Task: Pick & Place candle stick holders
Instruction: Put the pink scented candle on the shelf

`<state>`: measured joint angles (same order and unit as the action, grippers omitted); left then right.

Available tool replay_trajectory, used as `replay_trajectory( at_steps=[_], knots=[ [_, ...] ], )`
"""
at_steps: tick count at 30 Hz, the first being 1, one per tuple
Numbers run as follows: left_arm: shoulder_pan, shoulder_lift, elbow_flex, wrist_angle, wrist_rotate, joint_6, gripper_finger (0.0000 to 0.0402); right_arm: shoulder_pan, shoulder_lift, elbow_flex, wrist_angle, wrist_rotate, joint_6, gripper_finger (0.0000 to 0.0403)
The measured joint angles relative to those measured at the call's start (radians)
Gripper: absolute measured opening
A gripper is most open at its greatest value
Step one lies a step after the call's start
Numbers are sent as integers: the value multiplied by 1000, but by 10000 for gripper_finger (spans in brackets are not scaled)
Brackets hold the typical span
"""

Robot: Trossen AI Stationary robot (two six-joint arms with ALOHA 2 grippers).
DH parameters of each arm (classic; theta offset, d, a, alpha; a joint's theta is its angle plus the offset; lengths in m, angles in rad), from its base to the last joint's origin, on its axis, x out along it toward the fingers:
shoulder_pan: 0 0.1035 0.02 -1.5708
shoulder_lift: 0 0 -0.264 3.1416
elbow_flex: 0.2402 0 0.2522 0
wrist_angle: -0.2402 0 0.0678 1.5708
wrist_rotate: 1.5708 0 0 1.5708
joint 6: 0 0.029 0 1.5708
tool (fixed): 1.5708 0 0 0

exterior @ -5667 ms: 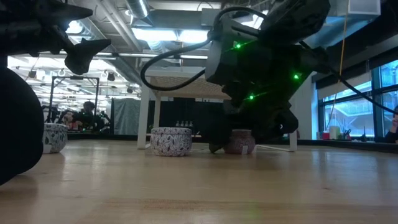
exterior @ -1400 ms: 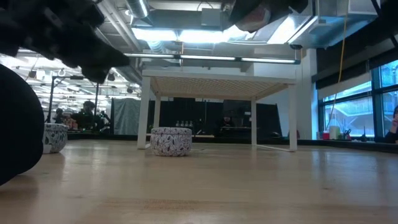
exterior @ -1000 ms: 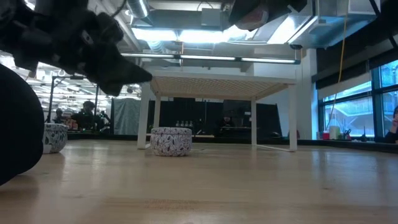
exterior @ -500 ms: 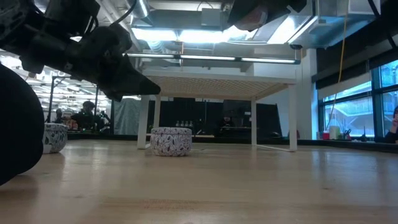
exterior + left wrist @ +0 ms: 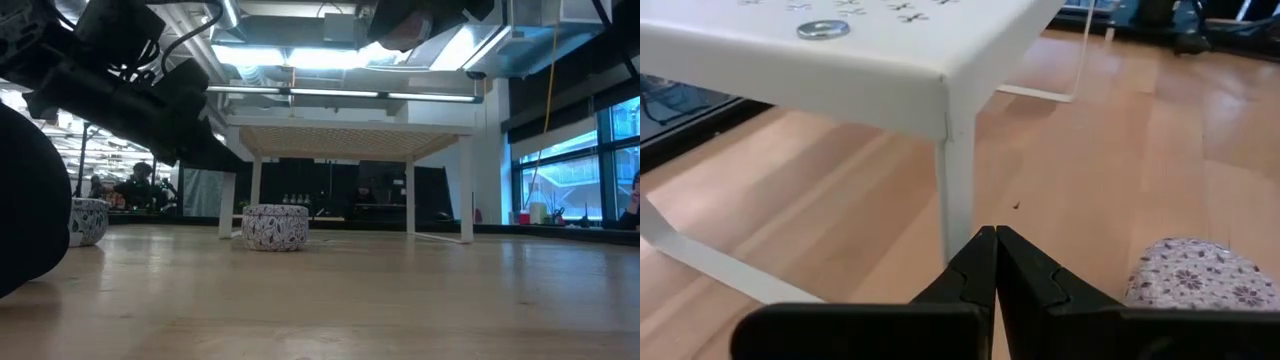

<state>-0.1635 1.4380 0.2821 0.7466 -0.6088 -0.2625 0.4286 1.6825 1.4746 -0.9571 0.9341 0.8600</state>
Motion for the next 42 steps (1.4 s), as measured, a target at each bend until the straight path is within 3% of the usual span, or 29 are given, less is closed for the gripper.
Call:
replay_trajectory(
  at_steps=[9,13,16,22,28,34,42],
  knots=[
    [57,0,0,-41,27,3,2,0,0,0,0,-2,11,294],
    [51,-7,0,-2,135,1,2,0,0,-8,5,24,11,294],
    [18,-52,-1,48,223,24,2,-4,0,-37,3,93,11,294],
    [-61,-207,0,68,250,91,2,-71,0,-99,51,131,18,294],
    [-158,-323,-1,67,228,146,2,-168,0,-165,245,36,-119,294],
    [-222,-351,0,65,179,172,2,-278,0,-193,510,-146,-376,294],
    [-260,-351,0,65,152,171,2,-434,0,-195,575,-281,-502,294]
  ],
)
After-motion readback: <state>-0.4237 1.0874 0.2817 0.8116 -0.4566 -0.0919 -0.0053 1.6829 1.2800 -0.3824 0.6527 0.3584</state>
